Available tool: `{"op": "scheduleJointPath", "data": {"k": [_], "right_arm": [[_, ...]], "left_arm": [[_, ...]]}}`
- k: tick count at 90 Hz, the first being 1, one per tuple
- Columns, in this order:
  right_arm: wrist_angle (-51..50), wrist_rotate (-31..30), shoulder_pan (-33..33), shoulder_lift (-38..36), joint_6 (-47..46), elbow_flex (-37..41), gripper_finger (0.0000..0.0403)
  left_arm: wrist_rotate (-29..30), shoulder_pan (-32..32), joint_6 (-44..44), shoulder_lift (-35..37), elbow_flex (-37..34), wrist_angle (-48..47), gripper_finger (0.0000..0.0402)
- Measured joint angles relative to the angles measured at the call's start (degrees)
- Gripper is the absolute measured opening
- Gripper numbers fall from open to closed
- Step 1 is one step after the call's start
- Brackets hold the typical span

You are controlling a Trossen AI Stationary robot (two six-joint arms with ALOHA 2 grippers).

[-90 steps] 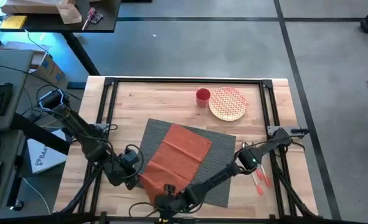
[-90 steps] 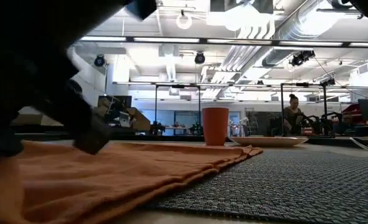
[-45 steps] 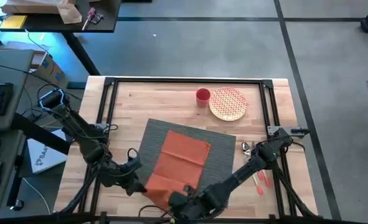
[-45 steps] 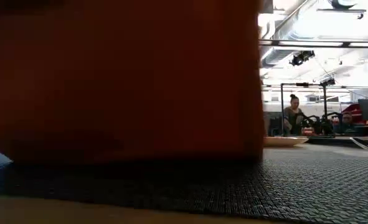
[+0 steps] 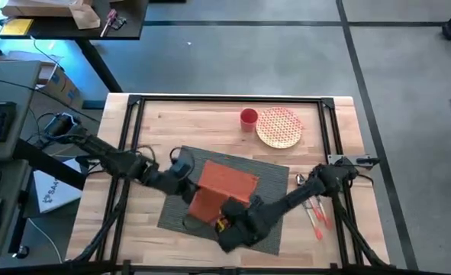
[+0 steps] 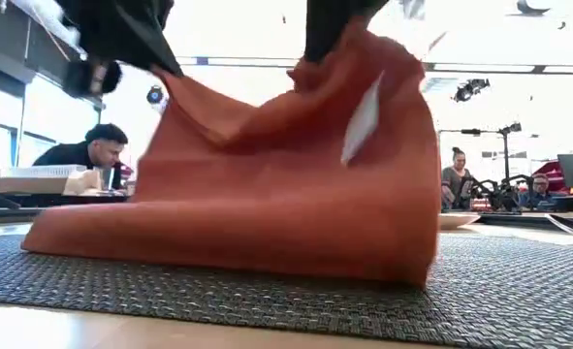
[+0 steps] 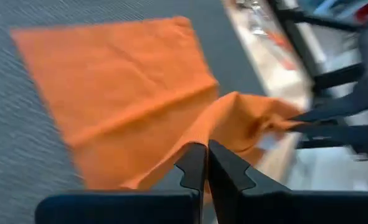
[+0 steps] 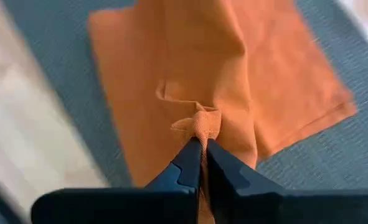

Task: Set table place
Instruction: Fold the orange table napkin

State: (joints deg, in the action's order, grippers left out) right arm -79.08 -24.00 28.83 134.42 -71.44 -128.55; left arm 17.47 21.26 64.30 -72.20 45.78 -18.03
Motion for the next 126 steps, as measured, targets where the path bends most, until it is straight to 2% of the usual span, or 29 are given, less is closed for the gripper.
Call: {"op": "scheduleJointPath", "data": {"k": [13,28,45,59,69,91,102,114,126], "right_arm": [[-1.54,2.25,-3.58,0.16,8.45,0.2,0.0],[-0.13,2.78,-6.39,-0.02,18.68,0.12,0.0],[-1.05,2.04,-8.29,-0.03,25.33,0.11,0.0],[-2.12,-0.2,-9.1,-0.24,26.3,1.7,0.0],[0.38,-0.39,-9.31,-3.17,24.47,9.52,0.0],[27.22,2.68,-11.48,-18.77,17.43,37.47,0.0],[34.95,5.29,-13.51,-24.6,13.52,48.68,0.0],[40.4,9.34,-15.27,-27.14,7.77,56.33,0.0],[44.3,12.79,-15.79,-27.16,5.67,59.01,0.0]], "left_arm": [[-6.49,-5.12,-5.33,0.0,0.0,-1.43,0.0],[-12.44,-7.52,-7.51,0.0,-0.04,-2.61,0.0],[-10.62,-7.76,-9.75,0.0,-0.04,-3.25,0.0],[-7.97,-8.88,-12.93,0.0,-0.04,-5.24,0.0],[-6.44,-10.05,-15.86,-0.02,-0.04,-6.47,0.0],[-4.3,-12.21,-20.52,-0.61,-0.07,-6.26,0.0],[-3.36,-13.46,-22.36,-2.34,-0.07,-5.54,0.0],[-3.89,-14.32,-24.68,-5.94,-0.08,-3.2,0.0],[-6.32,-15.1,-25.83,-9.61,-0.09,-0.6,0.0]]}}
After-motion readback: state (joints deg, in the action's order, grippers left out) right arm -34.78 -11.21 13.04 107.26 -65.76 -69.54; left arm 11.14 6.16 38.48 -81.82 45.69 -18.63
